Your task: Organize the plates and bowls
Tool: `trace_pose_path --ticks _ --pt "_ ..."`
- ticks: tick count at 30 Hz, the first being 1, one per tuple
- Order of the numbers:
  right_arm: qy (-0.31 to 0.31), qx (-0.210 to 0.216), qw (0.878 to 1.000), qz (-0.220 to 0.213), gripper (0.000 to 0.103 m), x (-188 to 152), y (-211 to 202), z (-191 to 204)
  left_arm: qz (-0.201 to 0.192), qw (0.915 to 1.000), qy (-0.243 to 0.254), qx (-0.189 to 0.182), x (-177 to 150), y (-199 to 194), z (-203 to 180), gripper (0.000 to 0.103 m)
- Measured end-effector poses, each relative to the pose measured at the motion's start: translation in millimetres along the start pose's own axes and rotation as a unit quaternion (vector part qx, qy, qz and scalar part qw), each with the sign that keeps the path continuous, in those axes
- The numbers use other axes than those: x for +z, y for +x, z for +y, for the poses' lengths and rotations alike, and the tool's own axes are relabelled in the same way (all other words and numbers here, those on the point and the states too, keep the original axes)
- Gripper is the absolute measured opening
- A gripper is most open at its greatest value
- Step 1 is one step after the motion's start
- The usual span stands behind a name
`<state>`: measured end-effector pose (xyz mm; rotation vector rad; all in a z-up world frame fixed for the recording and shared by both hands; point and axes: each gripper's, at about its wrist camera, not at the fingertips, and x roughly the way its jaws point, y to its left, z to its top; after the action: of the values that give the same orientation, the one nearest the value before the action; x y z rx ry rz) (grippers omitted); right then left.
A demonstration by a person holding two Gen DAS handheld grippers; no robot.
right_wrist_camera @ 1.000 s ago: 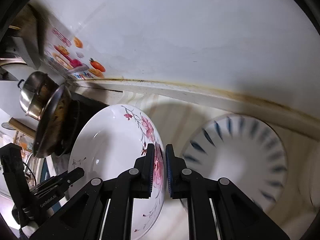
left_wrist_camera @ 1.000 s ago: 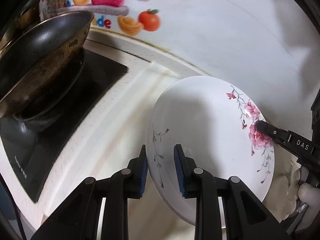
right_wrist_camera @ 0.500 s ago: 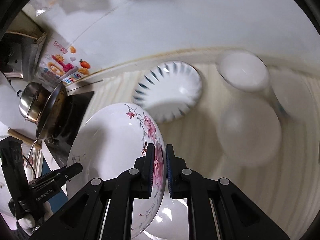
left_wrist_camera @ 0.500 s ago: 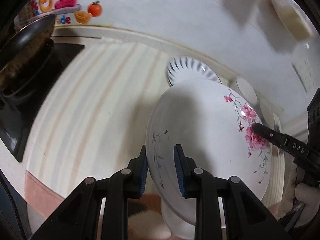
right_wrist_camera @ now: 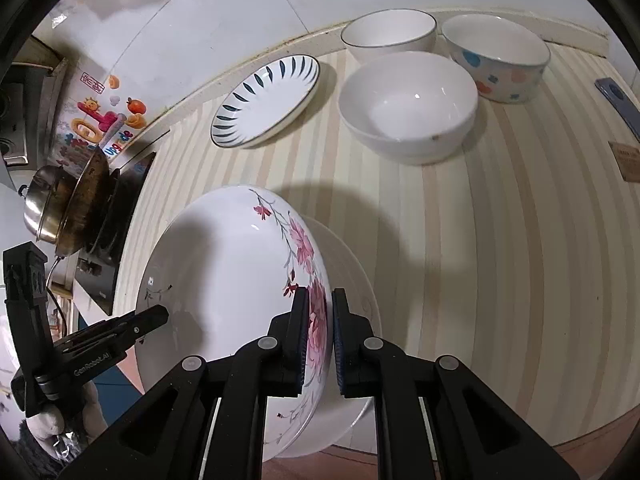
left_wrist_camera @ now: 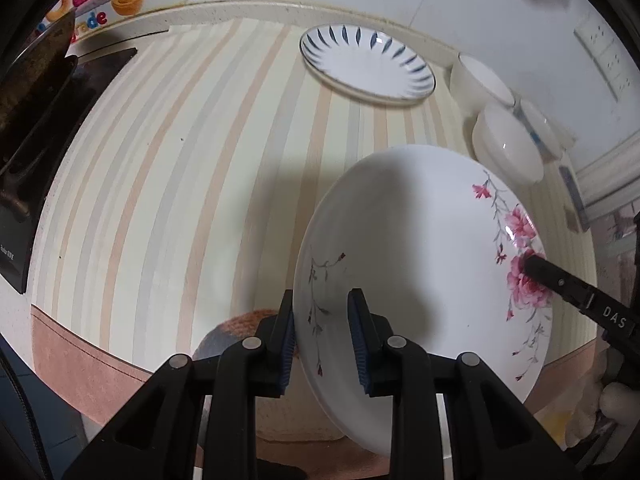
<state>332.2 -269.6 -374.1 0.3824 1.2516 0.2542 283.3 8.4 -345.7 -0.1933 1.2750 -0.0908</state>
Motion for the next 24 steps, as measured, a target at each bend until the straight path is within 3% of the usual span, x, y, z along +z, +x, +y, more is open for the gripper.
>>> trace_pose_path --ticks 24 --pt "-0.003 -0.019 1.0 0.016 0.013 -2 24 -3 0.026 0.9988 0.024 0.036 -10 27 -10 0.022"
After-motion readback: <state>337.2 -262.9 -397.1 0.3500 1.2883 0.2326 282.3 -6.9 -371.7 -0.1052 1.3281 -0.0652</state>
